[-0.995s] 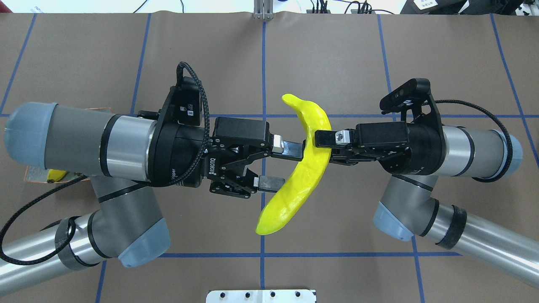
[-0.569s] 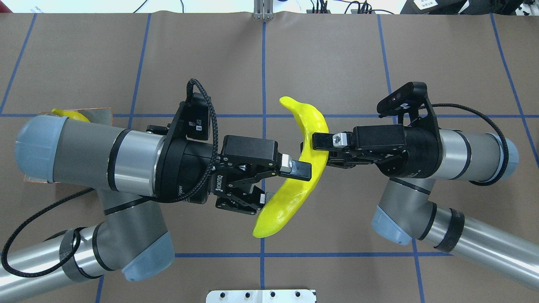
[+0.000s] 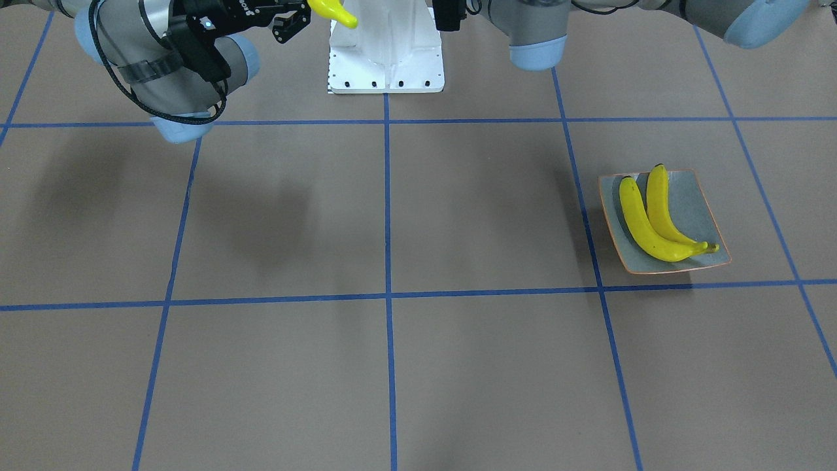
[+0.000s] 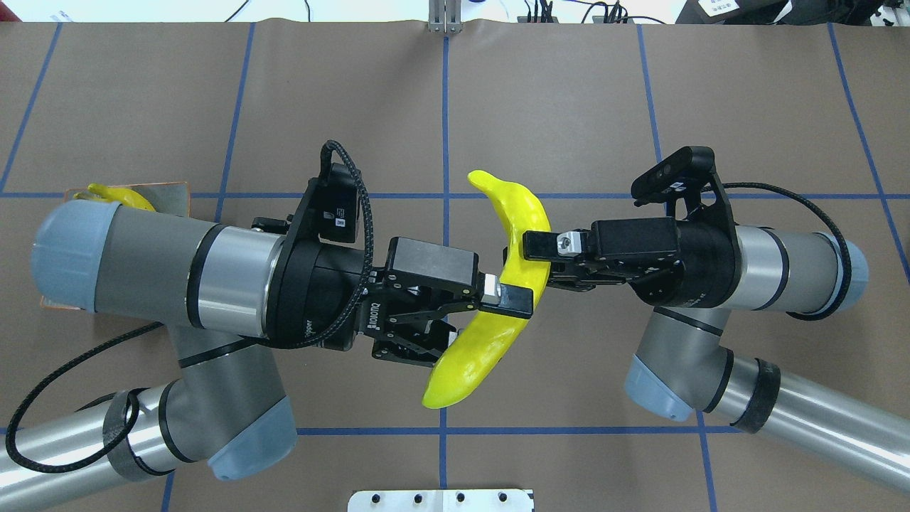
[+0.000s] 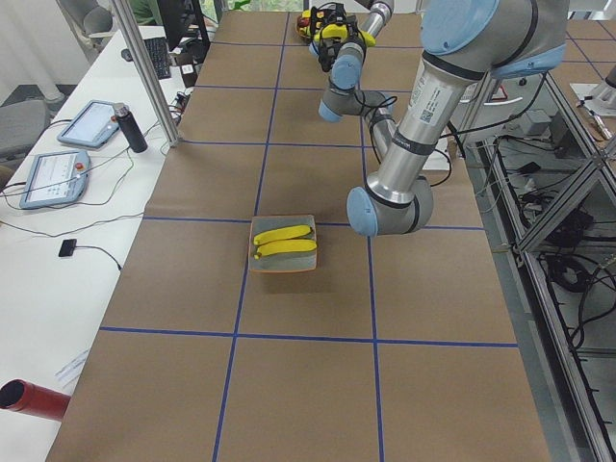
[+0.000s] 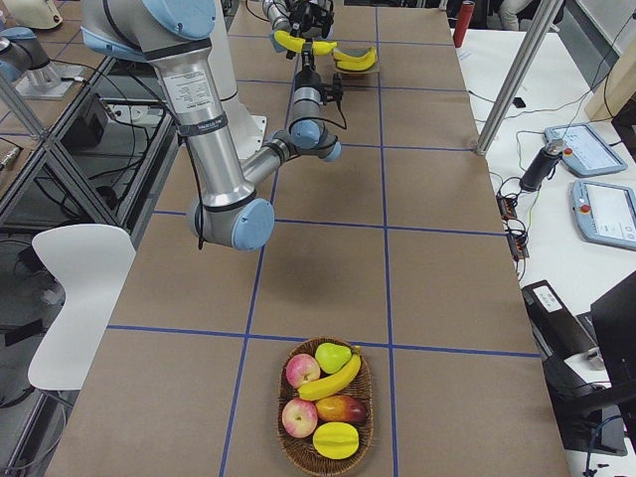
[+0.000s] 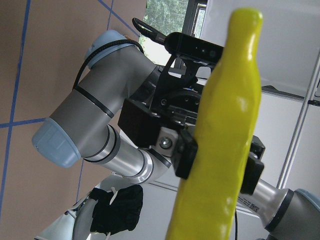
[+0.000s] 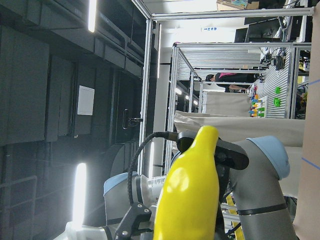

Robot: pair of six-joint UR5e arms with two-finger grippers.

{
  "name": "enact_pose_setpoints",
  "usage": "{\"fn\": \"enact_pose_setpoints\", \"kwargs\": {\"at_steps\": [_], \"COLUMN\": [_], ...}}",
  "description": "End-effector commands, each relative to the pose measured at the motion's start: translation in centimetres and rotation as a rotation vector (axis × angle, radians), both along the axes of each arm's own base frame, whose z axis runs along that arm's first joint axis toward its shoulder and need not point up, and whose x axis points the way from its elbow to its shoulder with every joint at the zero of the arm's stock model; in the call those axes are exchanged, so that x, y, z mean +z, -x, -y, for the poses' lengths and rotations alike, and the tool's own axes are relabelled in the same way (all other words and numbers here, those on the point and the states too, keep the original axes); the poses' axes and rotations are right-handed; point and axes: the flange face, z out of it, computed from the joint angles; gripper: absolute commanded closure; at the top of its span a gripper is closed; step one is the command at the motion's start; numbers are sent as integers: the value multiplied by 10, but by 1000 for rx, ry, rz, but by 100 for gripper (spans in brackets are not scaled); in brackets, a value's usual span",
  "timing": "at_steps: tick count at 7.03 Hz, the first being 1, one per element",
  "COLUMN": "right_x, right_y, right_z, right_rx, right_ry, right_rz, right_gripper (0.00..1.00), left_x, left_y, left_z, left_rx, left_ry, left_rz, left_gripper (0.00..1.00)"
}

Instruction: Transfer all bananas from basket to plate

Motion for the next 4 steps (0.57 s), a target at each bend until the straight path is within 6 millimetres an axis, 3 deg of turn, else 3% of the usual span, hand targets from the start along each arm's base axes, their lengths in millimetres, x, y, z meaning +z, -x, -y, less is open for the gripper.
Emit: {"fn": "enact_pose_setpoints", "kwargs": {"at_steps": [1, 4], "right_x": [1, 1], "right_y": [2, 5], "right_z": [-2, -3], "right_rx": [-5, -4], "right_ry": [3, 9], "right_rz": [-1, 3], "right_gripper": [100, 100], "left_x": [1, 2], "left_y": [-1, -1], "left_z": [0, 0], "left_rx": [0, -1], "left_ry": [-1, -1], "left_rz": [2, 4], "left_gripper": [40, 52]}}
